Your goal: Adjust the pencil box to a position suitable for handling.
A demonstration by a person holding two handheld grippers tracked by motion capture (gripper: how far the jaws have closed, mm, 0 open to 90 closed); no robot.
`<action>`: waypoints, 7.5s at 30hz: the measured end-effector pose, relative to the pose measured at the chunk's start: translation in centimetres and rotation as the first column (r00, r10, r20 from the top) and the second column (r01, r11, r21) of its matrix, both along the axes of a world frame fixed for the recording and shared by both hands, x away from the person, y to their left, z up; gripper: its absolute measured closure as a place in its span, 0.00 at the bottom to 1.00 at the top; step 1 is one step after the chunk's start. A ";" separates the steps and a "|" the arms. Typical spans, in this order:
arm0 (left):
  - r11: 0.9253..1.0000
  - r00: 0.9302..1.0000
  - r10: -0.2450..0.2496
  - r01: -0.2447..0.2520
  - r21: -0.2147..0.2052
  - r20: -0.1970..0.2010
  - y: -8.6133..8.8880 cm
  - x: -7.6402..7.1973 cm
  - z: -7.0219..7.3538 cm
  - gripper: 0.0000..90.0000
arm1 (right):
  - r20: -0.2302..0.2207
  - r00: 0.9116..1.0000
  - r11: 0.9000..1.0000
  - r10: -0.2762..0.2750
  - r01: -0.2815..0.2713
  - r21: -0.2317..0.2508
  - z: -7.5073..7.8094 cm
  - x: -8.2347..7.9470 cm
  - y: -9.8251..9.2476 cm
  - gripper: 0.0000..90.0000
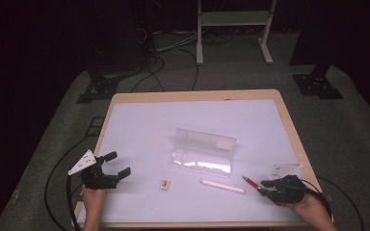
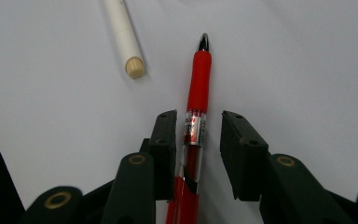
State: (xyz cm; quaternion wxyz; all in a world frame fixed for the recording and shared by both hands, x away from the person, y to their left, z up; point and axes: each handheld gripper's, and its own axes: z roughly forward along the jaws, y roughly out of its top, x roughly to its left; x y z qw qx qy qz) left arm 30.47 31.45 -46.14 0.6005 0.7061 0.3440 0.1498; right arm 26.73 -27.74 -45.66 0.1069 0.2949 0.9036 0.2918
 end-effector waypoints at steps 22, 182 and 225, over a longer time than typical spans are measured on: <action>1.000 1.000 0.006 -0.006 -0.008 0.002 0.0 -0.1 0.0 0.00 | 0.043 0.999 1.000 0.004 -0.003 -0.012 -0.5 -0.6 0.3 0.86; 1.000 1.000 -0.004 0.004 -0.006 0.002 0.0 0.0 0.0 0.00 | 0.129 0.929 0.930 0.346 -0.321 -0.180 6.0 11.0 17.5 0.88; 1.000 1.000 -0.003 0.003 -0.010 -0.002 0.1 0.0 0.0 0.00 | 0.045 0.950 0.940 0.309 -0.298 -0.164 1.8 12.5 17.1 0.87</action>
